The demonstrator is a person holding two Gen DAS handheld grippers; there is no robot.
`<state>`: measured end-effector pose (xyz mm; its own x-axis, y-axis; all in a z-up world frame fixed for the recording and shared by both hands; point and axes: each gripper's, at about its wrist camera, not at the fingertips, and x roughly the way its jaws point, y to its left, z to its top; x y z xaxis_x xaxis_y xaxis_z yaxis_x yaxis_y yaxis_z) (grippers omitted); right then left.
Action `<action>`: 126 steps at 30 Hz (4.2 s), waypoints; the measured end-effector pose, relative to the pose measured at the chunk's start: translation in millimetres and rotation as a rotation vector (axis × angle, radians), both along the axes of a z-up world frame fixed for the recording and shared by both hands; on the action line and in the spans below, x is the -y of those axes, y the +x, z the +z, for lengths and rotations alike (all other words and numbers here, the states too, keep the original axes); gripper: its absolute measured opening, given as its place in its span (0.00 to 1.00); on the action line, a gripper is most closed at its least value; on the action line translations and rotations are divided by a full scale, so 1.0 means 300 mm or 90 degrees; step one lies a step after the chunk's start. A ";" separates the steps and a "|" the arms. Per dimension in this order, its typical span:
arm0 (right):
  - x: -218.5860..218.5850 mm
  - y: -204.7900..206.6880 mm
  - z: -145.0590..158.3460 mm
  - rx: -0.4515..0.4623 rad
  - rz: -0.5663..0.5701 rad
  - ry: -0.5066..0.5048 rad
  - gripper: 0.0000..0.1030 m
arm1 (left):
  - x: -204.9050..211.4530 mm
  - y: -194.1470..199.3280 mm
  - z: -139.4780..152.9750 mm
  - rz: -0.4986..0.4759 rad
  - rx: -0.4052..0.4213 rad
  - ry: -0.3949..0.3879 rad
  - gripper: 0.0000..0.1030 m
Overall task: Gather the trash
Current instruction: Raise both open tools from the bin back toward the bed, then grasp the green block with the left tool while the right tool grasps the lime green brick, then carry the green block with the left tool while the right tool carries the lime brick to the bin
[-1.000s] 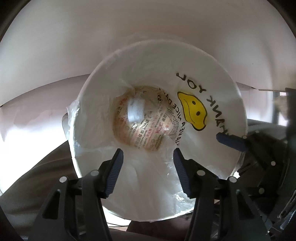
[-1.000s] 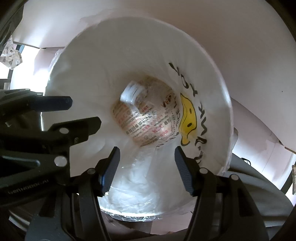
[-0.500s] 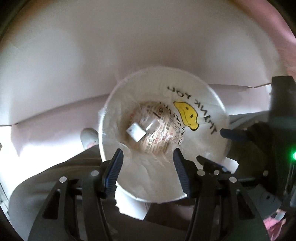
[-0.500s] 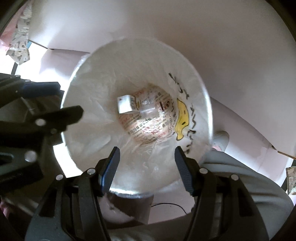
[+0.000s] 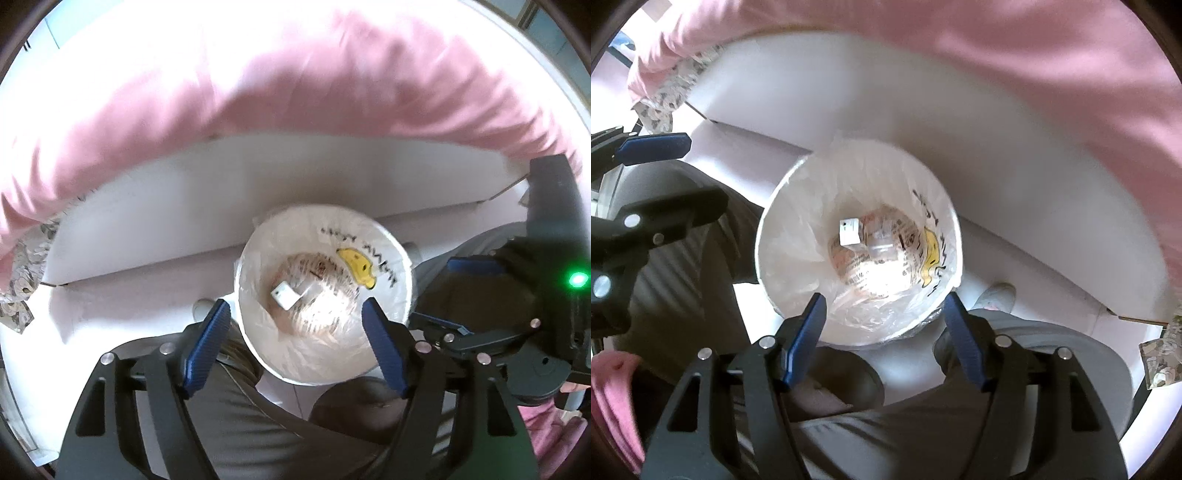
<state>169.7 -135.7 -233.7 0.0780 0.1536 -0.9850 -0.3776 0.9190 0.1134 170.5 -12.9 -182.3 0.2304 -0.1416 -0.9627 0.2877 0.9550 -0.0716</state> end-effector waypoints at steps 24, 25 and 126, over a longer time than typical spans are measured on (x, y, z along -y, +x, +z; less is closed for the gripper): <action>0.149 0.006 0.622 0.276 -0.053 0.034 0.75 | 0.002 0.025 0.537 -0.007 0.252 -0.007 0.87; 0.160 0.009 0.638 0.284 -0.059 0.035 0.75 | 0.005 0.034 0.555 -0.003 0.256 -0.005 0.88; 0.250 0.297 1.120 0.470 -0.087 0.096 0.24 | -0.051 0.282 0.861 0.034 0.362 -0.038 0.31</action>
<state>258.8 -210.6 102.4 0.7359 0.2243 -0.6389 -0.2879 0.9576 0.0046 255.1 2.5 75.9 0.7184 -0.1662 -0.6755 0.2483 0.9683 0.0259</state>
